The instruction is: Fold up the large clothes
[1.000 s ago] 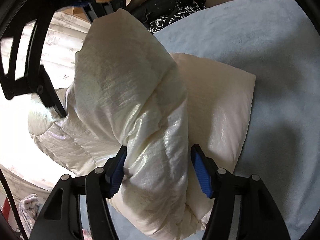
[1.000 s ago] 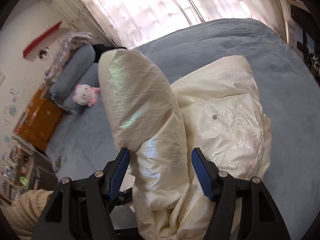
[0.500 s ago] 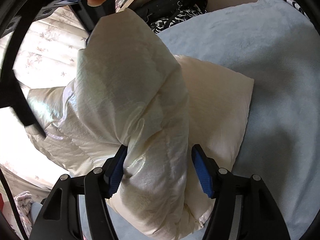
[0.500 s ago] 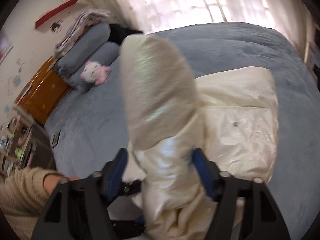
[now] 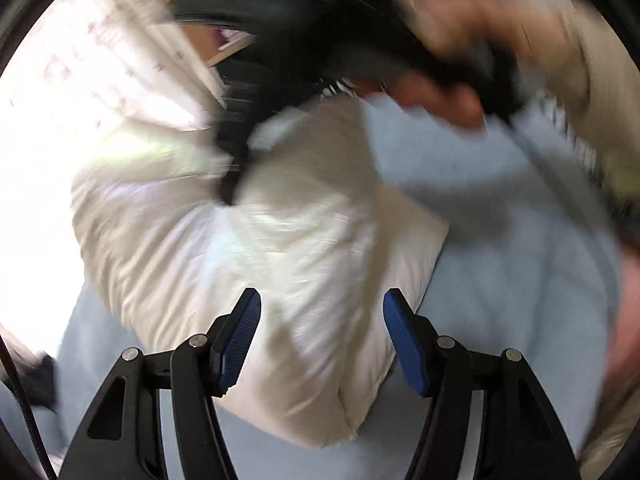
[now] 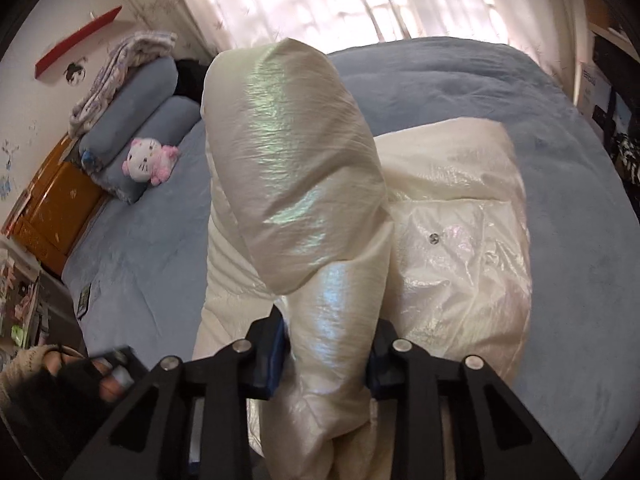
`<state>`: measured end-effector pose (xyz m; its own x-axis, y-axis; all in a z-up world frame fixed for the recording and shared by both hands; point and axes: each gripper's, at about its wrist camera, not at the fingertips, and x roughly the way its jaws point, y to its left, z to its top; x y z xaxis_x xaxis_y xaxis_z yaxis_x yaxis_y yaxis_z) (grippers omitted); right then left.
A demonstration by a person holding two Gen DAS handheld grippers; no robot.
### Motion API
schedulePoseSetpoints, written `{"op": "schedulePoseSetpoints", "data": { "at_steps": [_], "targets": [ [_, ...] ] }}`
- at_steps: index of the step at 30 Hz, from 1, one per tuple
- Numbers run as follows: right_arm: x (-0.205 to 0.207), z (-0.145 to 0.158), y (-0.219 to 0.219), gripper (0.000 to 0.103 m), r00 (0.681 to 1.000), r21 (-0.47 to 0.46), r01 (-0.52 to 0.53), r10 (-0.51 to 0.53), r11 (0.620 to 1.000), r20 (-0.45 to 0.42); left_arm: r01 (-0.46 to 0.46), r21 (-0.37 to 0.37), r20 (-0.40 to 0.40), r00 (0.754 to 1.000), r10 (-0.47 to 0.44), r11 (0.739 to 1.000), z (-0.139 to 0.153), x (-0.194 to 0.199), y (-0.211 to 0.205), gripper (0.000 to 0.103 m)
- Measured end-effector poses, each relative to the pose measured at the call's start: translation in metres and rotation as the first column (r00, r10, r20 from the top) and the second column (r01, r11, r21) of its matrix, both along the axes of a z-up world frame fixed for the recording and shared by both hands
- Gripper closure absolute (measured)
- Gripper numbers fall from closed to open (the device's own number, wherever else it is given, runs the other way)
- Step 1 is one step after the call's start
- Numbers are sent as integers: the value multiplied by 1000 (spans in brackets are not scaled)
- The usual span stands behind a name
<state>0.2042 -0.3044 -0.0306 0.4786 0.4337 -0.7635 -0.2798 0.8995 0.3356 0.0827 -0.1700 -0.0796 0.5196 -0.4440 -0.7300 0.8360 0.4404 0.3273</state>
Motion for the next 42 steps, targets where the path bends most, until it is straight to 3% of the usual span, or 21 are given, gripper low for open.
{"op": "schedulePoseSetpoints", "data": {
  "at_steps": [3,6,9,13,15,22,26,32,38,42],
  "targets": [
    [-4,-7,-17,74,999,49,45,-45,998,-4,-103,-166,-106,991,86,981,31,32,25,41],
    [-10,-18,-36,75,994,104,105,-103,989,-19,-282,-263,-157,956,248,923,45,72,44,41],
    [-18,-33,-57,75,984,169,175,-169,970,-48,-434,-284,-212,898,386,855,43,114,48,41],
    [-26,-54,-73,75,972,261,234,-217,937,-92,-541,-280,-274,837,474,793,34,159,33,41],
    [-27,-63,-75,74,969,290,245,-224,925,-105,-560,-293,-306,822,479,775,32,175,19,41],
    [-19,-88,-82,74,965,376,260,-232,889,-119,-602,-345,-308,797,519,720,32,207,-28,41],
    [-19,-104,-92,74,961,440,277,-245,854,-129,-612,-324,-271,791,549,721,24,226,-49,41],
    [-17,-120,-91,75,962,452,271,-245,850,-116,-640,-197,-192,768,610,743,-11,248,-80,41],
    [-24,-133,-84,74,967,458,254,-240,852,-89,-655,-179,-205,755,623,734,-38,258,-83,41],
    [-29,-143,-86,74,969,478,245,-235,844,-82,-651,-186,-193,759,622,736,-53,253,-82,40]
  ]
}}
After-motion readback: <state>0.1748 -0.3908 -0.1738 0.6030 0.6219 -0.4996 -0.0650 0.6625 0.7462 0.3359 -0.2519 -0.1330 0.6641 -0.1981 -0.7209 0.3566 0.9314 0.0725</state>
